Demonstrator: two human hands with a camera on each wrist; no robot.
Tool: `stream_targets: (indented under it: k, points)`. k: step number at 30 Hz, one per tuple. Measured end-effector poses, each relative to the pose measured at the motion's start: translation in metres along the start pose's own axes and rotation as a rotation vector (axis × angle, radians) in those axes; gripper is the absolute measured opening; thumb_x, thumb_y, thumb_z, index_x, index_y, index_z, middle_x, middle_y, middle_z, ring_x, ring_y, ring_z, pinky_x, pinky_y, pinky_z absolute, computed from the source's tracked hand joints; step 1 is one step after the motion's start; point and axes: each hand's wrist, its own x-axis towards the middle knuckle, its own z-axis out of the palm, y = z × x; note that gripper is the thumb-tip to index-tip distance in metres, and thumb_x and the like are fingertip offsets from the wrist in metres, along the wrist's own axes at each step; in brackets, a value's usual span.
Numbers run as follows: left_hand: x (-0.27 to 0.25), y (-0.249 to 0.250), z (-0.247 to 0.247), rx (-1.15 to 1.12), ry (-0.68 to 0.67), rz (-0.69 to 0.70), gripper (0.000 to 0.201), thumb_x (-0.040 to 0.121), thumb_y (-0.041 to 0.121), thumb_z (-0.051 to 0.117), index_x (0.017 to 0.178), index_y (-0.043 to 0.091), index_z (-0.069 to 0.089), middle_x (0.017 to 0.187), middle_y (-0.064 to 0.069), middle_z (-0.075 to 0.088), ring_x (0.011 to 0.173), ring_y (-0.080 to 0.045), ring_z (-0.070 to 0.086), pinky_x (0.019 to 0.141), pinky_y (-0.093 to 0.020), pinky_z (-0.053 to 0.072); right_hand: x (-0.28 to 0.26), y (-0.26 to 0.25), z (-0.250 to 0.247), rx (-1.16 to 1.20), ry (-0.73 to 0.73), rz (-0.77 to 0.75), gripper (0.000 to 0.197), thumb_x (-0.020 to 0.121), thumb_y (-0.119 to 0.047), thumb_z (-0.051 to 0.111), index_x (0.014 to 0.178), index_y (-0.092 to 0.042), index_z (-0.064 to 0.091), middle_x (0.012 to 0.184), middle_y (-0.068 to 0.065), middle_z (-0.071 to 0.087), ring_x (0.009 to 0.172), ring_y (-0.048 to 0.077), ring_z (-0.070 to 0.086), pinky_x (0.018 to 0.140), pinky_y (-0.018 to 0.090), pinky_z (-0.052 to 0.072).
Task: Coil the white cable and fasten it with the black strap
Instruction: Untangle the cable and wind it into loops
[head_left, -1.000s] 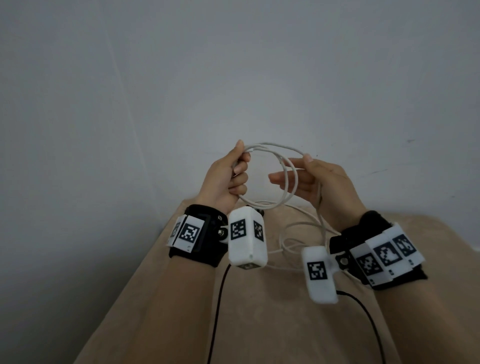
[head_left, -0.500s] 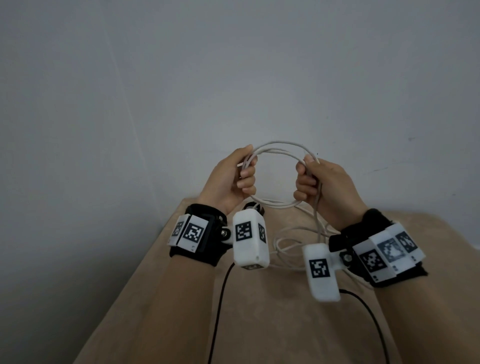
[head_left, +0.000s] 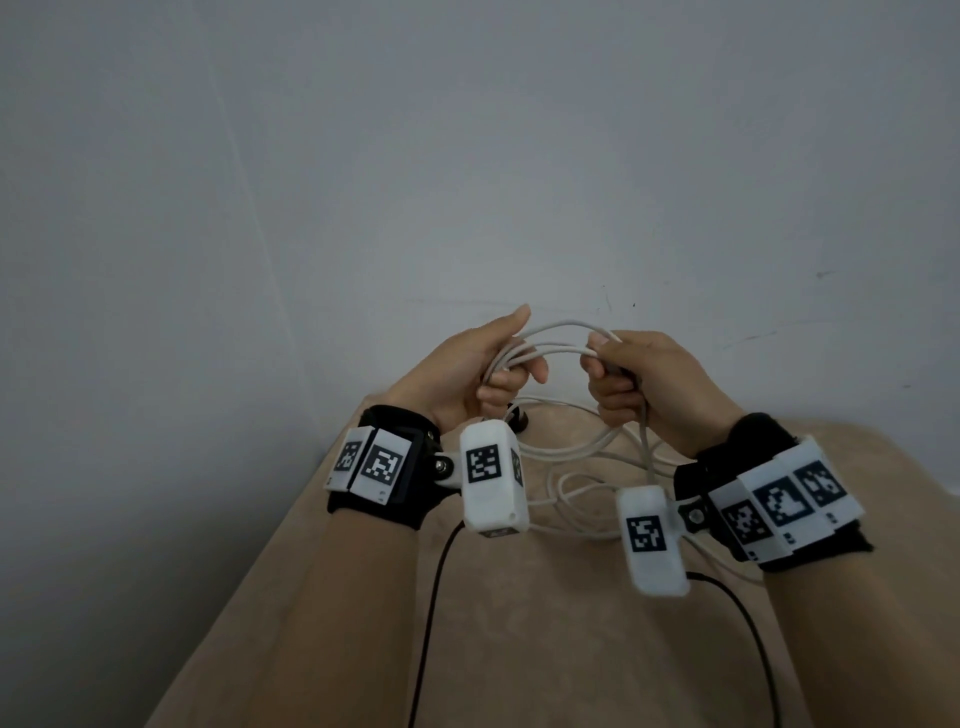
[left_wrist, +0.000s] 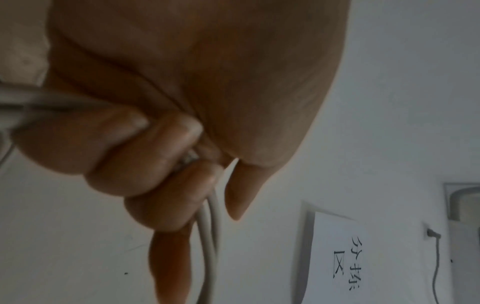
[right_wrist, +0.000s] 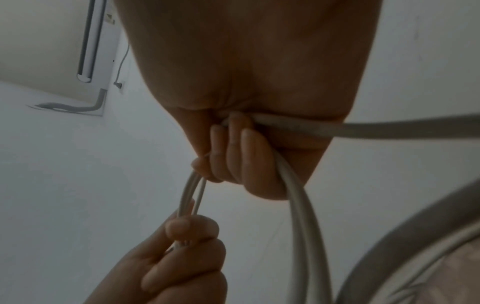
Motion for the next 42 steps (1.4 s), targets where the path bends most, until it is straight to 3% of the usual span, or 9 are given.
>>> stream_targets:
  k: [4,7,13,17,22,26,33,37,42]
  points:
    - [0.001,-0.002,-0.001,0.028,0.014,0.018,0.056,0.098,0.046,0.038,0.050,0.018,0.048,0.042,0.011,0.025,0.033,-0.002,0.020,0.038,-0.016,0.018,0.000,-0.001,0.002,-0.006,0.002,-0.005,0.039,0.101,-0.022,0.039,0.066,-0.007,0.049,0.055,-0.001,0.024,0.045,0.010,0.019,0.042,0.020,0.020]
    - [0.001,-0.002,-0.002,0.027,0.072,0.066,0.054,0.098,0.045,0.039,0.050,0.022,0.042,0.047,0.011,0.025,0.036,-0.002,0.019,0.039,-0.016,0.016,0.000,0.001,0.003,0.011,0.009,-0.042,0.038,0.101,-0.023,0.038,0.074,-0.003,0.055,0.058,0.002,0.029,0.046,0.012,0.026,0.044,0.021,0.029]
    - [0.004,-0.002,-0.004,-0.049,0.148,0.167,0.046,0.100,0.044,0.037,0.061,0.021,0.035,0.047,0.011,0.024,0.037,-0.004,0.018,0.036,-0.016,0.018,-0.001,0.002,0.000,0.005,0.037,-0.148,0.034,0.101,-0.021,0.039,0.099,-0.004,0.068,0.066,0.004,0.051,0.058,0.017,0.053,0.066,0.030,0.052]
    - [0.005,-0.002,-0.004,-0.162,0.169,0.203,0.044,0.101,0.042,0.035,0.062,0.020,0.035,0.047,0.011,0.024,0.035,-0.002,0.019,0.036,-0.016,0.016,0.001,0.004,0.001,0.051,0.060,-0.169,0.031,0.101,-0.019,0.039,0.104,-0.003,0.067,0.069,0.005,0.056,0.063,0.018,0.060,0.080,0.039,0.055]
    - [0.007,-0.004,-0.008,-0.247,0.188,0.202,0.043,0.101,0.042,0.036,0.063,0.020,0.036,0.047,0.011,0.024,0.035,-0.002,0.021,0.036,-0.016,0.018,0.004,0.004,0.000,0.178,0.084,-0.213,0.029,0.100,-0.012,0.040,0.105,0.004,0.064,0.069,0.006,0.053,0.061,0.015,0.055,0.071,0.032,0.056]
    - [0.006,-0.003,-0.007,-0.240,0.158,0.180,0.043,0.101,0.040,0.035,0.064,0.019,0.037,0.047,0.009,0.028,0.037,-0.005,0.028,0.040,-0.016,0.028,0.005,0.005,-0.001,0.194,0.118,-0.238,0.025,0.098,-0.009,0.045,0.096,0.003,0.067,0.065,0.004,0.053,0.057,0.013,0.050,0.065,0.026,0.054]
    - [-0.001,-0.006,-0.010,0.005,0.169,0.161,0.041,0.101,0.031,0.037,0.065,0.015,0.046,0.055,0.003,0.050,0.056,-0.014,0.049,0.064,-0.026,0.041,0.005,0.006,-0.006,0.110,0.117,-0.235,0.023,0.097,-0.008,0.048,0.093,0.000,0.069,0.064,0.003,0.049,0.055,0.012,0.047,0.059,0.022,0.049]
    - [-0.003,-0.003,-0.005,0.107,0.142,0.196,0.040,0.101,0.032,0.040,0.070,0.011,0.054,0.055,0.002,0.046,0.053,-0.016,0.043,0.059,-0.025,0.040,0.004,0.006,-0.003,0.029,0.110,-0.193,0.025,0.097,-0.007,0.048,0.088,-0.003,0.071,0.061,0.000,0.051,0.055,0.014,0.044,0.052,0.021,0.046]
    - [0.000,-0.003,0.003,0.191,0.120,0.215,0.036,0.098,0.035,0.048,0.073,0.011,0.058,0.050,0.007,0.034,0.042,-0.008,0.029,0.046,-0.021,0.028,0.003,0.006,0.005,-0.052,0.097,-0.168,0.025,0.096,-0.006,0.049,0.084,-0.006,0.071,0.059,0.000,0.050,0.050,0.009,0.039,0.048,0.020,0.041]
